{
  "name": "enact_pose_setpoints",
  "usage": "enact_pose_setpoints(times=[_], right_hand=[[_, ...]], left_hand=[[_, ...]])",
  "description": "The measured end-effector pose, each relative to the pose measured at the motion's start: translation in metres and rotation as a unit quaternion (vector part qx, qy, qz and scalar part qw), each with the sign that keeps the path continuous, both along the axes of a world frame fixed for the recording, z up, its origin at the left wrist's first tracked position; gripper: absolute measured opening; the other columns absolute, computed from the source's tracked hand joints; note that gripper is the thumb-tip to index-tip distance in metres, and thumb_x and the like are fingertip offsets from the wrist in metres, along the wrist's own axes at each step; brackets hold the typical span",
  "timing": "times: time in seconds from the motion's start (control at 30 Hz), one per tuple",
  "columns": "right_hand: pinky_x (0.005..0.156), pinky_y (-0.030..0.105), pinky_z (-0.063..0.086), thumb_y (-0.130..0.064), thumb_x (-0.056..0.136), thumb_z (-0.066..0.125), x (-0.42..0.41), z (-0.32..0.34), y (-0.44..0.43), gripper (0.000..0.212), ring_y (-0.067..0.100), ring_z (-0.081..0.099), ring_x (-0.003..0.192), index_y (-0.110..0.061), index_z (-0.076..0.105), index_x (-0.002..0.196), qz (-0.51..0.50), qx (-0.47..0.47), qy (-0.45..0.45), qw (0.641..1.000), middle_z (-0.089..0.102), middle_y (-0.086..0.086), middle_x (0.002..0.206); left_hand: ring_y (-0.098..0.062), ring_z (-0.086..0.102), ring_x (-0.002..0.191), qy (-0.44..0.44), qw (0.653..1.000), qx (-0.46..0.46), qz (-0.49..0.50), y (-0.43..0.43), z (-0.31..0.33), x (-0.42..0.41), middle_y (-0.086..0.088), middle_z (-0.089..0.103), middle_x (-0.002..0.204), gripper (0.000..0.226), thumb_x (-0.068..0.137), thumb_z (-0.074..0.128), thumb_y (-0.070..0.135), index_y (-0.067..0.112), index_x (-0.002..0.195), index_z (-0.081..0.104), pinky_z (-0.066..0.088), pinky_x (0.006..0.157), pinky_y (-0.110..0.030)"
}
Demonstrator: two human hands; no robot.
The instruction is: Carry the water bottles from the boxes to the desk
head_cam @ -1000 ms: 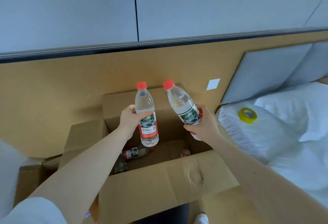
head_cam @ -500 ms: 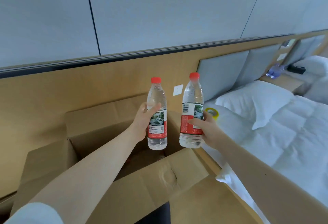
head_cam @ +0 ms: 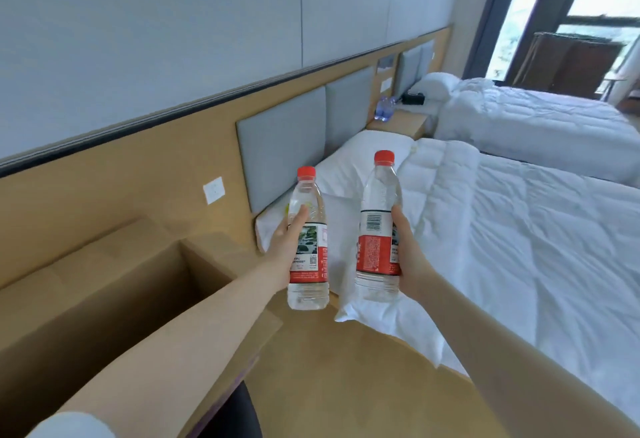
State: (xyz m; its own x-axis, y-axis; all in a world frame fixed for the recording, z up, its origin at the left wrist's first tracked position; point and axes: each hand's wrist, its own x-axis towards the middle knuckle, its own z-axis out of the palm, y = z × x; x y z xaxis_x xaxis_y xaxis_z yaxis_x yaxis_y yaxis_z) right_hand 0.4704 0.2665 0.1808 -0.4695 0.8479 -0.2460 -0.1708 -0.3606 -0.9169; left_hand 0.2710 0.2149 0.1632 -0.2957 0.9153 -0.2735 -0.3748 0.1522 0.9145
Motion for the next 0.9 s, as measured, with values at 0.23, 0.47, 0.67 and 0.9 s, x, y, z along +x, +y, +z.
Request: enact_pose_setpoints(times=[0.23,0.47,0.67,0.9], right_hand=[[0.089,0.042,0.054,-0.057,0.089,0.053,0.159,-0.001,0.013,0.057,0.027,0.069,0.089,-0.010,0.064,0.119,-0.158,0.006,-0.039,0.987,0.072,0.011,0.100],[0.076,0.034,0.054,-0.049,0.093,0.053,0.315,-0.001,-0.007,0.038,0.021,0.070,0.089,-0.018,0.064,0.111,-0.287,0.006,-0.051,0.957,0.073,0.005,0.098],[0.069,0.032,0.053,-0.049,0.093,0.053,0.421,-0.008,-0.045,0.034,0.020,0.070,0.086,-0.021,0.063,0.109,-0.394,-0.002,-0.070,0.916,0.072,0.004,0.098],[0.077,0.035,0.054,-0.054,0.091,0.053,0.492,-0.024,-0.085,0.043,0.022,0.070,0.092,-0.019,0.063,0.114,-0.494,-0.030,-0.080,0.865,0.073,0.005,0.101]], left_hand=[[-0.022,0.066,0.069,0.022,0.994,-0.012,-0.103,0.055,0.005,0.160,-0.009,0.068,0.083,0.055,0.087,0.059,0.056,0.010,0.118,0.058,0.053,0.069,-0.034],[-0.033,0.065,0.092,0.067,0.969,-0.030,-0.237,0.073,0.004,0.327,-0.018,0.068,0.103,0.051,0.094,0.050,0.053,0.009,0.119,0.058,0.053,0.085,-0.043],[-0.022,0.062,0.070,0.065,0.934,-0.016,-0.350,0.068,0.006,0.441,-0.009,0.065,0.083,0.038,0.095,0.051,0.048,0.013,0.102,0.061,0.051,0.068,-0.033],[-0.019,0.060,0.058,0.047,0.892,-0.018,-0.449,0.067,-0.003,0.534,-0.007,0.062,0.073,0.033,0.095,0.053,0.045,0.013,0.097,0.058,0.051,0.058,-0.029]])
